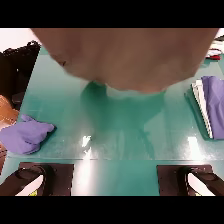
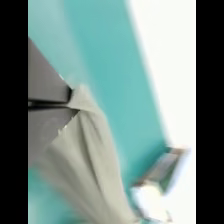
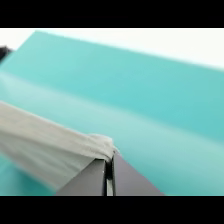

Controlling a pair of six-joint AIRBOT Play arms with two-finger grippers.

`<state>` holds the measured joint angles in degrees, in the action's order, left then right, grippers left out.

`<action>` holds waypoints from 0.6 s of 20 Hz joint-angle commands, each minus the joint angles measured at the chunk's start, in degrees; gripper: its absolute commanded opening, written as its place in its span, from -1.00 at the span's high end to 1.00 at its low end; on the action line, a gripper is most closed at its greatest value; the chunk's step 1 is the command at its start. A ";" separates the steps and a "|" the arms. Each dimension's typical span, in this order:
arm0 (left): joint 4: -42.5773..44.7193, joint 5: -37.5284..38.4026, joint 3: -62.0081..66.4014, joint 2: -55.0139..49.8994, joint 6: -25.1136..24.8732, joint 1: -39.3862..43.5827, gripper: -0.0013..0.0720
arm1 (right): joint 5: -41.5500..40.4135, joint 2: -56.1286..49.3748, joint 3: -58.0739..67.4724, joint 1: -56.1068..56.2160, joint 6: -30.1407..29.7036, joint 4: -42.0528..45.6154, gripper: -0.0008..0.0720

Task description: Fold the shirts.

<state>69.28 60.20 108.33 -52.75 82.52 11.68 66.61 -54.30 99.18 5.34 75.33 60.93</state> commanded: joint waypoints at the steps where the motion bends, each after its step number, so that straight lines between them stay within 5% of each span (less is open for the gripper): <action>1: -0.57 -9.07 0.17 7.28 1.51 -0.07 0.90 | 0.00 5.68 4.31 -4.39 -0.39 0.79 0.94; 6: 3.02 -13.62 2.25 6.47 1.44 -0.07 0.90 | 3.26 5.62 8.33 -8.31 0.17 0.61 0.94; 12: 16.50 4.15 2.19 -15.23 3.04 -0.07 0.90 | 16.52 -12.61 8.57 -1.90 4.79 0.85 0.94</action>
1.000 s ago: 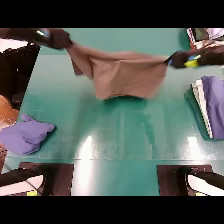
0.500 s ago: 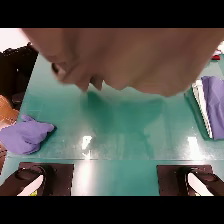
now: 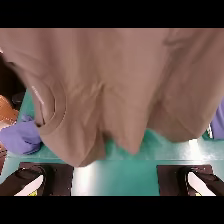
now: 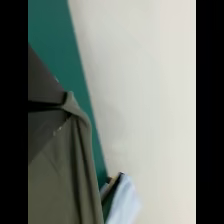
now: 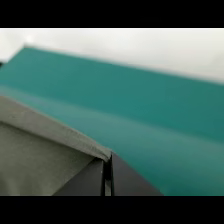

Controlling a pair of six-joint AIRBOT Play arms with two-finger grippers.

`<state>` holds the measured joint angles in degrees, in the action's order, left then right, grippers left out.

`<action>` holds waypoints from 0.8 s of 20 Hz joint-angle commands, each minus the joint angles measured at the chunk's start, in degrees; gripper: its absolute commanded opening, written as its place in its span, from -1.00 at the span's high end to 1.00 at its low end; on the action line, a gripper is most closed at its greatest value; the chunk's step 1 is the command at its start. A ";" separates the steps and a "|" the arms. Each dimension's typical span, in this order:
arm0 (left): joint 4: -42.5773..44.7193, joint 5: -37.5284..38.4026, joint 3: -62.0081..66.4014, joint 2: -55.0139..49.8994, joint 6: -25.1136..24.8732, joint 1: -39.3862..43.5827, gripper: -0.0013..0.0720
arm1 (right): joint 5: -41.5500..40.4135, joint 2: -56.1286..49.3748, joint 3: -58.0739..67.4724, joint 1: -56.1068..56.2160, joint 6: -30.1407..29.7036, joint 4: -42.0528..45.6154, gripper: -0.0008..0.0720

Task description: Fold the shirts.

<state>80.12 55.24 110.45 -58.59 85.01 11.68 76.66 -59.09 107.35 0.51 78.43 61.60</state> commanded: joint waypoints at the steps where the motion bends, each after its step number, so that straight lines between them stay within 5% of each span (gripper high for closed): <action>1: 5.62 12.35 0.07 -14.73 0.48 -0.07 0.90 | 7.17 -11.96 0.39 4.63 1.68 0.13 0.94; 5: 5.03 18.23 0.07 -33.73 0.46 -0.07 0.89 | 4.98 -29.62 0.39 10.21 0.57 0.15 0.94; 13: 4.79 2.51 0.02 -50.66 0.31 -0.07 0.88 | -7.74 -48.48 0.39 12.46 0.00 -0.48 0.94; 15: 4.81 2.23 0.02 -50.77 0.79 -0.09 -0.26 | -8.81 -49.44 0.39 12.46 0.00 -0.52 0.79; 16: 5.03 3.17 0.02 -50.45 0.72 -0.09 -0.44 | -9.18 -49.44 0.42 12.28 0.00 -0.55 0.05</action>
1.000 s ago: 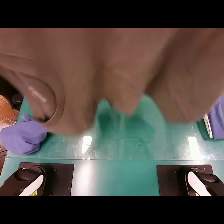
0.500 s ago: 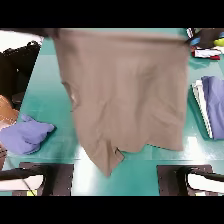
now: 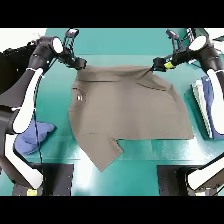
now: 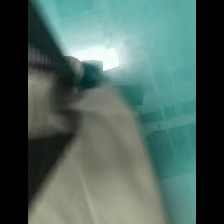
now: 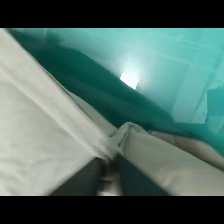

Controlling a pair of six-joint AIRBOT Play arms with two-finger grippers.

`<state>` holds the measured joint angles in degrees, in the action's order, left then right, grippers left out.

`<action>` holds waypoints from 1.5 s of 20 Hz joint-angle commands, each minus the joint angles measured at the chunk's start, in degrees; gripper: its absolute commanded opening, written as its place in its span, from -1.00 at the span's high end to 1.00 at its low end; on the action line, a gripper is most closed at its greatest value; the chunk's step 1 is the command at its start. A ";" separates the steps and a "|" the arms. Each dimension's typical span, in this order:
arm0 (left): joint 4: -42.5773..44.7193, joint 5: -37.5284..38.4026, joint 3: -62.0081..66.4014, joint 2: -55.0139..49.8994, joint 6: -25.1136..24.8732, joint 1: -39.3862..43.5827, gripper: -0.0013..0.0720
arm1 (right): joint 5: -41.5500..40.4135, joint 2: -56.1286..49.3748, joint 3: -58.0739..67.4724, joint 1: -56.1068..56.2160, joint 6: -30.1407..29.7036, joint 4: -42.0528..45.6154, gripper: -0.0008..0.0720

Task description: Fold the shirts.

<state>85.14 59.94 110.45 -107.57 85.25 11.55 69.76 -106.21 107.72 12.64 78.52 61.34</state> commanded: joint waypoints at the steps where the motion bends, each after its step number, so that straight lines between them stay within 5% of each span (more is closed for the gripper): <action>1: 0.09 0.66 0.33 -1.01 0.46 -0.35 -0.40 | -1.95 -1.95 0.13 -0.15 -0.09 -0.26 -0.29; 6: -0.31 19.43 3.02 5.09 2.19 -6.58 -0.40 | 5.75 6.45 -2.27 -5.51 -1.68 0.20 -0.25; 9: -0.79 23.08 -3.69 11.63 2.38 -9.22 -0.40 | 6.99 15.34 -10.84 -9.16 -2.89 0.11 -0.25; 20: -19.74 8.52 -68.72 50.71 6.64 -9.44 -0.40 | 0.94 37.86 -38.36 -12.59 -4.68 -0.28 -0.25; 24: -20.90 7.82 -80.04 58.95 10.51 -9.44 -0.40 | 0.61 40.06 -39.19 -12.41 -4.68 -0.28 -0.25; 30: -29.16 -3.02 -86.42 58.69 8.55 -4.15 -0.40 | 0.76 40.35 -39.15 -12.41 -4.66 -0.33 -0.25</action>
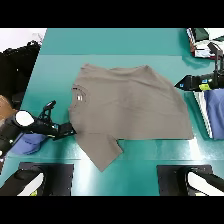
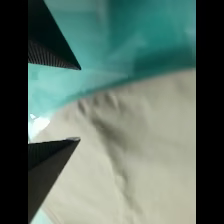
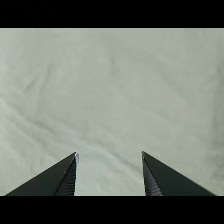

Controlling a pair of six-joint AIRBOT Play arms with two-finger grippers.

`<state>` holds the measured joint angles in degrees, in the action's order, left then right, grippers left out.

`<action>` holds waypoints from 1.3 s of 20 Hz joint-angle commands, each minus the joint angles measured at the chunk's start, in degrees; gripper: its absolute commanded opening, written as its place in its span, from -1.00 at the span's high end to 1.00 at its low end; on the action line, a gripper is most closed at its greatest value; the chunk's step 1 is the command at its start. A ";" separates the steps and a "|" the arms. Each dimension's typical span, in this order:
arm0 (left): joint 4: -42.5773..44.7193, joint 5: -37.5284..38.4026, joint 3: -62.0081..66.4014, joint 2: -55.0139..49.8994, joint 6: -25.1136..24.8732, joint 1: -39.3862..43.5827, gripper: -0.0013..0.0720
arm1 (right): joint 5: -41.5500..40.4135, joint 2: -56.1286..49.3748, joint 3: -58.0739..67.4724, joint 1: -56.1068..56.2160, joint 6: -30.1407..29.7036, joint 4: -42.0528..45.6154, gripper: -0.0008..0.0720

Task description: Fold the shirts.

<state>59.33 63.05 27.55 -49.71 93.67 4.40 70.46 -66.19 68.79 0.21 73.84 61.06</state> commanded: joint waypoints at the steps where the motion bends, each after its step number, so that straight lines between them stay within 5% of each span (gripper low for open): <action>1: -3.80 -8.02 -4.22 0.76 1.44 4.37 -0.40 | 0.24 0.33 -0.22 0.02 0.02 -0.04 -0.25; 7: -4.52 -11.78 -5.22 0.68 2.47 8.22 -0.37 | 0.81 0.33 -0.22 0.02 0.04 -0.04 -0.25; 9: -4.48 -12.09 -4.96 0.68 2.25 8.22 0.90 | 2.54 0.33 -0.24 -0.68 0.02 0.04 -0.25; 14: -0.74 -9.42 3.19 0.79 1.86 8.04 0.90 | 10.36 3.21 -6.91 -11.56 -0.02 1.07 -0.25; 21: -0.59 -10.67 8.72 0.79 0.39 8.07 0.90 | 8.83 9.44 -32.02 -34.77 -0.02 10.45 -0.26; 26: -0.59 -10.58 8.70 0.79 0.37 8.07 0.90 | 4.00 9.44 -38.45 -37.44 0.02 10.40 -0.25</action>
<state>58.63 52.62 35.97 -48.97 94.19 12.45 77.08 -56.99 34.24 -34.98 73.82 70.83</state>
